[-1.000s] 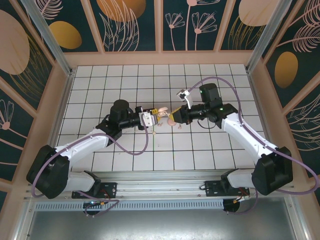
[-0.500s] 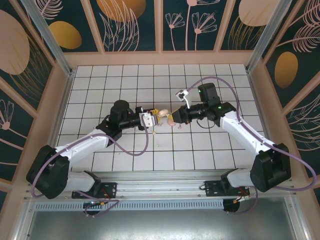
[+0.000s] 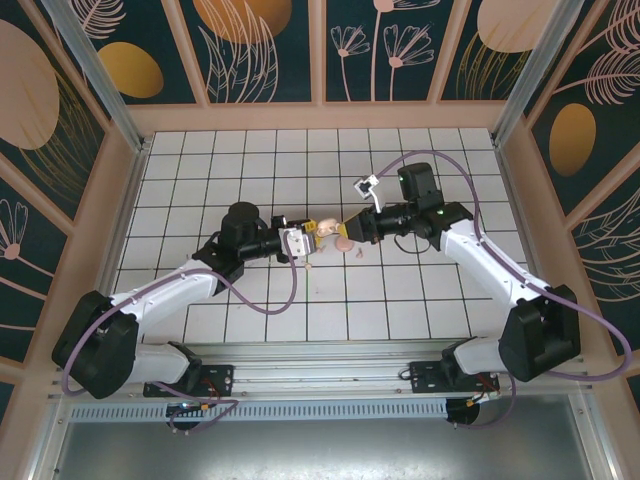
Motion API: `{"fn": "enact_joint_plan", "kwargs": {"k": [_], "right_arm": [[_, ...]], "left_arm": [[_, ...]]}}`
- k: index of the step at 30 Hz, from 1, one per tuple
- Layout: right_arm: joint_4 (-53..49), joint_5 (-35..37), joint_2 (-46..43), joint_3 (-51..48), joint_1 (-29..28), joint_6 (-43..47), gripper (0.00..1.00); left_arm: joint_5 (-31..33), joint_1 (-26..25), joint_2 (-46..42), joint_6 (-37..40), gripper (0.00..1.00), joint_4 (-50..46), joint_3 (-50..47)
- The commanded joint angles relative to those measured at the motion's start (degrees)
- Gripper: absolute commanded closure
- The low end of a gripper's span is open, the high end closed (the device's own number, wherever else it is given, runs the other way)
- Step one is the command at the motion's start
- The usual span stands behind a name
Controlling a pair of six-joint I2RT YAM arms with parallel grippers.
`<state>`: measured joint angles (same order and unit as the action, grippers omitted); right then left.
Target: Insert wireless bluetooth earbuds into charging case
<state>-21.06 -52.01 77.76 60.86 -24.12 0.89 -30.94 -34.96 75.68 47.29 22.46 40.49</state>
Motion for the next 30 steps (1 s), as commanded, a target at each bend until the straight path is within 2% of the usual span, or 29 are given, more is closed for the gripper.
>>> {"fn": "enact_joint_plan", "kwargs": {"k": [1,10,30], "right_arm": [[-1.2,0.4,0.1,2.2,1.2,-1.2,0.8],[2.2,-2.6,0.2,2.6,2.0,-3.3,0.81],[-5.3,-7.6,-2.7,2.1,3.6,-1.8,0.81]], "left_arm": [[-0.4,-0.5,-1.5,1.4,0.86,0.7,-0.5],[-2.4,-0.6,-1.1,-1.5,0.86,3.1,-1.2],[-3.2,-0.5,1.3,-4.6,0.87,4.4,-0.7]]}}
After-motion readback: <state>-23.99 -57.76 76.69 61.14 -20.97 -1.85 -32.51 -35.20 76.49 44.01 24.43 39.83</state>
